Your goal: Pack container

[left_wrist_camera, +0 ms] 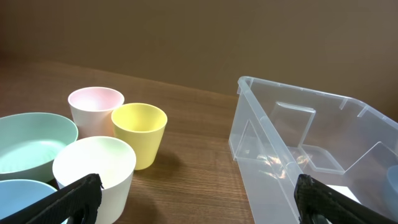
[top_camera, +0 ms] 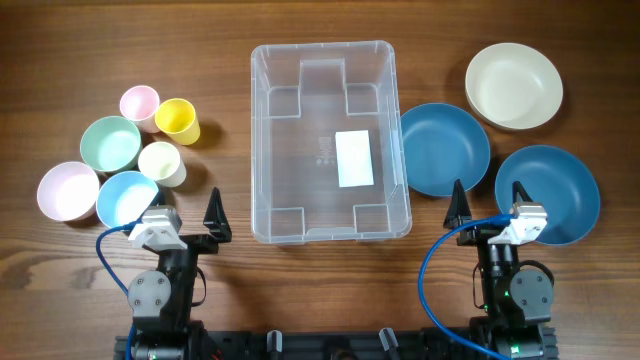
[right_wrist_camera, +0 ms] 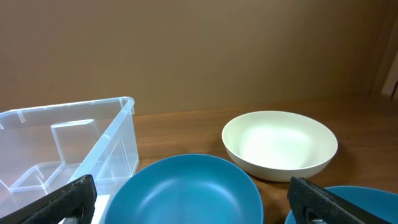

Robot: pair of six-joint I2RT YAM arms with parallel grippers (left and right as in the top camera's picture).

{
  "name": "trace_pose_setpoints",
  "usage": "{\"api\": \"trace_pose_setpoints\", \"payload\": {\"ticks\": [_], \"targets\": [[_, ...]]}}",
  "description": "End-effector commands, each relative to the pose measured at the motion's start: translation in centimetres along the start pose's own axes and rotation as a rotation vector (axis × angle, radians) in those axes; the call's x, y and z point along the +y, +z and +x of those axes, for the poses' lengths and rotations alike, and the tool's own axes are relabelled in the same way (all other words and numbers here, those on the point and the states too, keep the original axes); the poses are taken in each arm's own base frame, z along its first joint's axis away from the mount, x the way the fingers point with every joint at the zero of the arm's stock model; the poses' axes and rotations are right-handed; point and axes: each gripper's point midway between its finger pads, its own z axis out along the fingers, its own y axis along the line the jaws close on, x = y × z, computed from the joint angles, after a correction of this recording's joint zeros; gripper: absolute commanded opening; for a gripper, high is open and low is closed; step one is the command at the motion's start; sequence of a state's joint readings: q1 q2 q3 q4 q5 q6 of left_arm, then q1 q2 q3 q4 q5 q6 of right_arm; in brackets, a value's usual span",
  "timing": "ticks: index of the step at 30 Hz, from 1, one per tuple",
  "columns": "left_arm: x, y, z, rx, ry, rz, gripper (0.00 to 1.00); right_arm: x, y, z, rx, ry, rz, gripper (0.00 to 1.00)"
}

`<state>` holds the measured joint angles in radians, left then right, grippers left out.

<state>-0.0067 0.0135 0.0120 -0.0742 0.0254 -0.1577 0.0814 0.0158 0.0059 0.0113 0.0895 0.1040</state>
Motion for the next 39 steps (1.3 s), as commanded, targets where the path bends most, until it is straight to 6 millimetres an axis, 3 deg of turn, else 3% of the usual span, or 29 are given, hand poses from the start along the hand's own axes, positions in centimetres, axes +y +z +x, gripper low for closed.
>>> {"api": "trace_pose_setpoints", "payload": {"ticks": [1, 36, 39], "targets": [[-0.38, -0.02, 0.2, 0.002, 0.02, 0.023, 1.0, 0.05, -0.02, -0.15, -0.007, 0.011, -0.005, 1.0], [-0.39, -0.02, 0.2, 0.002, 0.02, 0.023, 1.0, 0.18, -0.02, -0.14, -0.006, 0.013, -0.012, 1.0], [-0.25, -0.02, 0.17, 0.0, 0.02, 0.015, 1.0, 0.59, -0.03, -0.09, -0.001, 0.095, -0.036, 1.0]]}}
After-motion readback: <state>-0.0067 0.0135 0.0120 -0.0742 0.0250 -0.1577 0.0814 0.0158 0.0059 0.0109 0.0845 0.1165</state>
